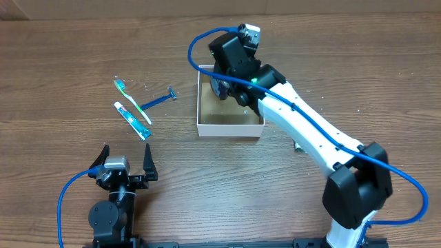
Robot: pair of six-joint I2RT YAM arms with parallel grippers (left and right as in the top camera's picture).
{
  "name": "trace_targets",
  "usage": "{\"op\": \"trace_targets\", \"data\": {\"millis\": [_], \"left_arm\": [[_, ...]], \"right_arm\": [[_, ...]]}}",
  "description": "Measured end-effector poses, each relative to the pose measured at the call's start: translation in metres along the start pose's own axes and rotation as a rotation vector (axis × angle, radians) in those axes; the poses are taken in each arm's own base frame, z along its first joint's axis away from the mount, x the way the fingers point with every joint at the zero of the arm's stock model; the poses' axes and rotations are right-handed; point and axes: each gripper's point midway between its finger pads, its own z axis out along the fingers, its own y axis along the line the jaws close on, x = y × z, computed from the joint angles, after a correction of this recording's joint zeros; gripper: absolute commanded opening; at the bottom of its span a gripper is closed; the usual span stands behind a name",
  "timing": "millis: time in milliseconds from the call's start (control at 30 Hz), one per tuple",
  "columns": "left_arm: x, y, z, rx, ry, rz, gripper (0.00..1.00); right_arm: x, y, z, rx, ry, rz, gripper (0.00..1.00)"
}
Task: Pack container
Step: 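Carry the bottle with the right gripper and lower it into the box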
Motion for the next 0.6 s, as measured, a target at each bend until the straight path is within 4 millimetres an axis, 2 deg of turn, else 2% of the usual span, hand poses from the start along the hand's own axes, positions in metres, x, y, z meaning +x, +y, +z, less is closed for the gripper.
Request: {"op": "trace_targets", "data": {"millis": [200, 467, 533, 600], "left_arm": [[0.000, 0.000, 0.000, 0.000, 0.000, 0.000, 1.00], [0.000, 0.000, 0.000, 0.000, 0.000, 0.000, 1.00], [0.000, 0.000, 0.000, 0.000, 0.000, 0.000, 1.00], [0.000, 0.000, 0.000, 0.000, 0.000, 0.000, 1.00]], "right_arm": [[0.026, 0.012, 0.017, -0.004, 0.035, -0.036, 0.04], [0.033, 0.015, 0.028, -0.008, 0.037, -0.033, 0.04], [0.031, 0.017, 0.029, -0.012, 0.032, -0.030, 0.17], [0.030, 0.017, 0.029, -0.015, 0.028, -0.028, 0.23]]}}
